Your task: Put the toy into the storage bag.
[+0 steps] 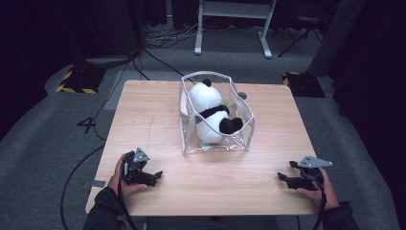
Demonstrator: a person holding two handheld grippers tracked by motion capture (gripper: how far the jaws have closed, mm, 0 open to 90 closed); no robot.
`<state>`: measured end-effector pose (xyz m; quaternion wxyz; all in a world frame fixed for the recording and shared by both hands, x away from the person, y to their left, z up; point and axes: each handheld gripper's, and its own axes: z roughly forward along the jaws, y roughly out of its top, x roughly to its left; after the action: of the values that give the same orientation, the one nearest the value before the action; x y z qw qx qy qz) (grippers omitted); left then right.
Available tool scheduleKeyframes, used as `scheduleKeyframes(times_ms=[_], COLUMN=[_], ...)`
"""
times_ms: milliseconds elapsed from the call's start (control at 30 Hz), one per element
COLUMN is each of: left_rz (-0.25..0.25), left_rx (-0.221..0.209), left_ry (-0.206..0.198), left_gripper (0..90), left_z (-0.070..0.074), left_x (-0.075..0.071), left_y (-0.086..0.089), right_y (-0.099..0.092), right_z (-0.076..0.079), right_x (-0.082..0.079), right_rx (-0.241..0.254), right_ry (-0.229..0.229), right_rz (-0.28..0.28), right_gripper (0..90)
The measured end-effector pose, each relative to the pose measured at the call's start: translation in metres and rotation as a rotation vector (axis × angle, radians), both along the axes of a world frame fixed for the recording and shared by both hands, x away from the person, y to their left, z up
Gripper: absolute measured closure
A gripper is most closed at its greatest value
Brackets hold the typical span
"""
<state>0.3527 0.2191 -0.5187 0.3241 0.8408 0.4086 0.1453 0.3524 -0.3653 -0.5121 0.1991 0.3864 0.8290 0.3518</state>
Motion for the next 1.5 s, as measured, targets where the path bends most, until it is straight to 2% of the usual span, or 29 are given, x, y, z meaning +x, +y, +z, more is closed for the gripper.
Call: scheduleKeyframes(times_ms=[167,700,1500], left_rz=[-0.001,0.002,0.001], left_rx=[0.002,0.002,0.002], left_ry=[-0.001,-0.002,-0.001], left_gripper=[2.0,2.1,2.2], left_z=[0.0,0.0,0.0], left_x=[0.0,0.0,0.0], left_y=[0.0,0.0,0.0], right_y=[-0.01,-0.036,-0.036], right_z=[-0.003,-0.003,-0.003], right_x=[-0.004,-0.014,-0.013], right_rx=[0.036,0.044,0.042], right_ry=[0.007,0.016,0.014], right_rz=[-0.015,-0.14,-0.145], right_gripper=[23.9,21.6,20.9])
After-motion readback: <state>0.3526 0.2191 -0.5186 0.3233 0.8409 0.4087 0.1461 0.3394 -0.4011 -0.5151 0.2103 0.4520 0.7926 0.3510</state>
